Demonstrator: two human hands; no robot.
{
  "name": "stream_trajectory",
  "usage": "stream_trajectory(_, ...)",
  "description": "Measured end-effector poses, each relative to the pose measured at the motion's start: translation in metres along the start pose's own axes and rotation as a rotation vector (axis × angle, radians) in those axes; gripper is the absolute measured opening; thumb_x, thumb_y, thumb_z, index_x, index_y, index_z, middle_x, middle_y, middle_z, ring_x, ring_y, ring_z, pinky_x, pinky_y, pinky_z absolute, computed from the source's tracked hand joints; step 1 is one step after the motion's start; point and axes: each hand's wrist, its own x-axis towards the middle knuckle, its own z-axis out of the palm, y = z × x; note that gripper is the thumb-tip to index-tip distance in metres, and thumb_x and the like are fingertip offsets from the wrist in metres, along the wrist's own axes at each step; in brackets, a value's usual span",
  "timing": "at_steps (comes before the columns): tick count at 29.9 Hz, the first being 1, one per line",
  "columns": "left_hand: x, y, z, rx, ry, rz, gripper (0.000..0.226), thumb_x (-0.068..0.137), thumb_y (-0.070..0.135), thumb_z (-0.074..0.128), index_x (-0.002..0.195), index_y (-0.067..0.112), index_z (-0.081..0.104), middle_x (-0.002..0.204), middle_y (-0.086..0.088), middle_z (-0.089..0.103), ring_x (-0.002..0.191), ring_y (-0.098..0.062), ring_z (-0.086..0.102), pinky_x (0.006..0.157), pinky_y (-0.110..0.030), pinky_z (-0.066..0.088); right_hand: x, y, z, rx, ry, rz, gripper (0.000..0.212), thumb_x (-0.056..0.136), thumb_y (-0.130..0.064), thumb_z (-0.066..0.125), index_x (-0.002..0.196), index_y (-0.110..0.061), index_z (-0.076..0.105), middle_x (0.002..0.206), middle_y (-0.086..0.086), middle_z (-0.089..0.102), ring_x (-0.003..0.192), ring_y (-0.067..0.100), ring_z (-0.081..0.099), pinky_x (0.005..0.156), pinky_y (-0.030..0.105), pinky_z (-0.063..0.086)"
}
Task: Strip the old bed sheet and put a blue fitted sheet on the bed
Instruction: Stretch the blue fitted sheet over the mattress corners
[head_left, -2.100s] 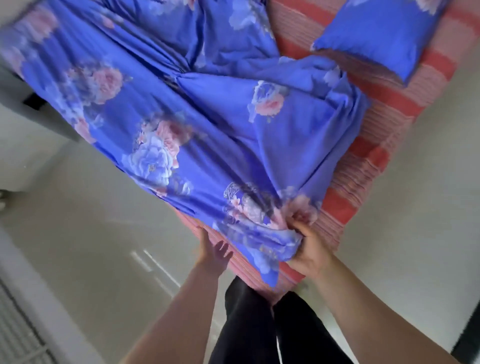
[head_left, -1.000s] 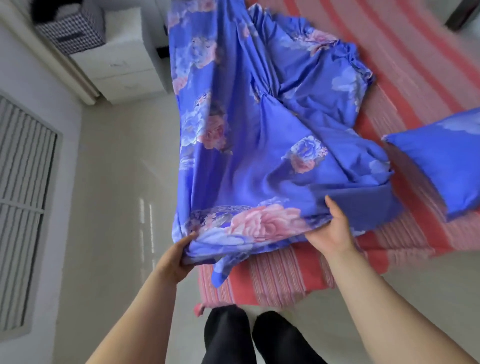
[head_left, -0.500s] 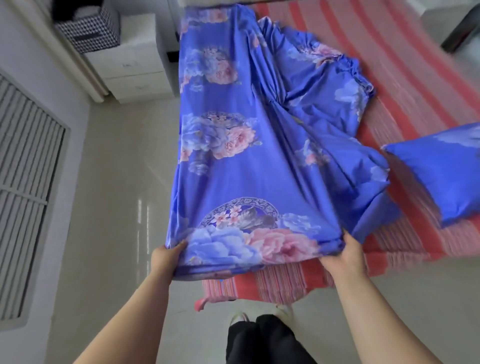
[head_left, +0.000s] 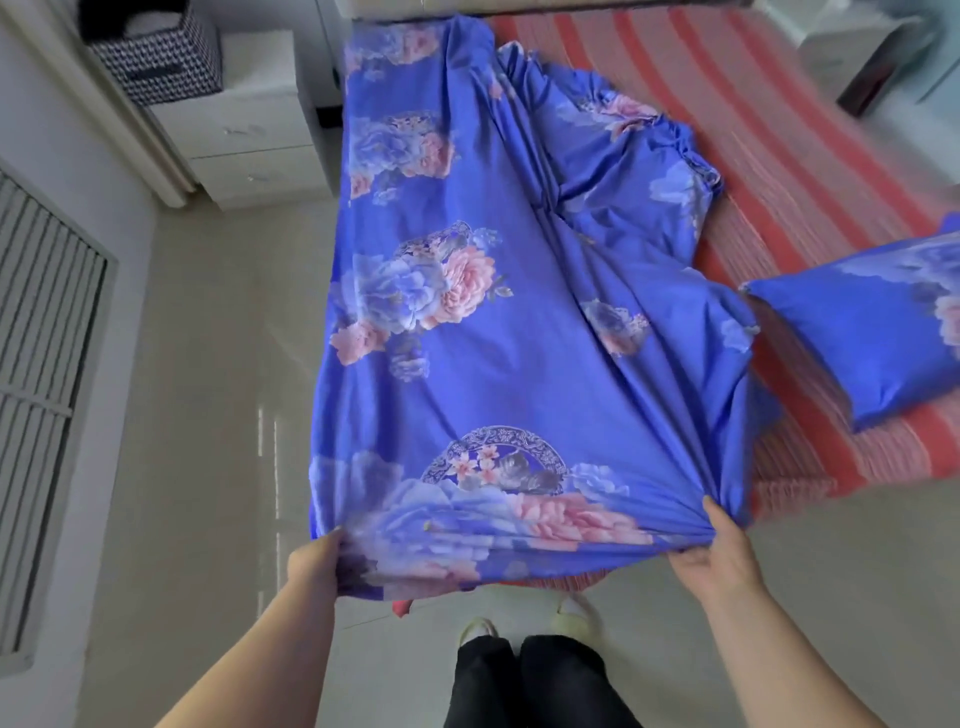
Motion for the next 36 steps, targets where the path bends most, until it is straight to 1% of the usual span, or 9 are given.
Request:
stream_trajectory(5,0.003,-0.005,0.000,0.110,0.074,0.085,0.020,0.087,-0.003,0.053,0.103,-0.014,0.058,0.068,-0.012,0.053,0.076,-0.022,0.053,0.067,-0.027,0.041,-0.010,0.014,0.008,-0.131,-0.005,0.148,0.069,0.051,-0.029,0.091,0.107,-0.005,0.059,0.090,0.023,0.071,0.072,0.030,0.072,0.054,0.035,0.058)
stream_trajectory(7,-0.006,-0.007,0.014,0.116,0.067,0.124,0.027,0.086,-0.001,0.056,0.111,-0.011,0.056,0.097,-0.022,0.062,0.086,-0.025,0.053,0.072,-0.034,0.041,-0.018,0.020,0.017,-0.175,0.005,0.178,0.021,0.090,-0.023,0.060,0.097,-0.003,0.057,0.067,0.024,0.069,0.056,0.031,0.069,0.044,0.028,0.054)
stream_trajectory(8,-0.010,-0.008,0.024,0.150,0.042,0.152,0.032,0.084,-0.001,0.058,0.113,-0.012,0.056,0.109,-0.026,0.061,0.088,-0.028,0.057,0.073,-0.039,0.045,-0.017,0.023,0.018,-0.219,0.019,0.210,0.021,0.096,-0.021,0.049,0.096,-0.002,0.058,0.063,0.023,0.068,0.052,0.030,0.068,0.042,0.026,0.052)
stream_trajectory(13,-0.073,-0.009,0.097,0.352,-0.287,0.352,0.015,0.066,0.024,0.058,0.065,0.018,0.044,0.064,-0.003,0.044,0.058,-0.016,0.039,0.054,-0.026,0.031,-0.023,0.031,0.033,-0.568,-0.069,0.308,0.024,0.097,-0.026,0.050,0.106,-0.008,0.063,0.087,0.013,0.072,0.081,0.023,0.069,0.065,0.028,0.054)
stream_trajectory(17,-0.116,-0.011,0.157,0.527,-0.465,0.458,0.016,0.076,0.023,0.060,0.066,0.018,0.049,0.054,0.005,0.042,0.054,-0.010,0.035,0.044,-0.016,0.030,-0.026,0.012,0.039,-0.943,-0.153,0.246,0.020,0.096,-0.023,0.054,0.115,-0.017,0.052,0.112,0.004,0.058,0.107,0.027,0.055,0.098,0.040,0.039)
stream_trajectory(20,-0.139,-0.010,0.198,0.598,-0.514,0.507,0.025,0.083,0.014,0.059,0.062,0.019,0.047,0.056,0.005,0.041,0.054,-0.008,0.034,0.050,-0.019,0.032,-0.013,-0.018,0.028,-0.898,-0.143,0.239,0.008,0.097,-0.021,0.051,0.105,-0.020,0.053,0.113,0.005,0.057,0.101,0.027,0.057,0.092,0.038,0.039)
stream_trajectory(25,-0.167,-0.011,0.267,0.729,-0.502,0.542,0.018,0.056,0.035,0.049,0.065,0.019,0.049,0.063,-0.002,0.044,0.055,-0.014,0.037,0.058,-0.023,0.032,0.029,-0.083,-0.005,-0.719,-0.079,0.231,0.004,0.097,-0.021,0.052,0.096,-0.019,0.055,0.103,0.008,0.063,0.080,0.021,0.062,0.075,0.034,0.043)
stream_trajectory(33,-0.222,-0.029,0.414,0.814,-0.395,0.542,0.027,0.089,0.017,0.056,0.067,0.018,0.042,0.063,-0.001,0.042,0.069,-0.017,0.040,0.061,-0.027,0.033,0.115,-0.233,-0.070,-0.678,-0.057,0.251,0.005,0.097,-0.021,0.049,0.097,-0.019,0.054,0.088,0.004,0.064,0.072,0.017,0.060,0.067,0.028,0.039)
stream_trajectory(36,-0.248,-0.039,0.465,0.789,-0.400,0.522,0.016,0.088,0.026,0.063,0.094,0.019,0.049,0.085,0.000,0.055,0.076,-0.014,0.051,0.071,-0.020,0.037,0.148,-0.288,-0.085,-0.679,-0.040,0.222,0.005,0.096,-0.021,0.051,0.095,-0.018,0.055,0.086,0.004,0.065,0.066,0.015,0.061,0.061,0.026,0.041)
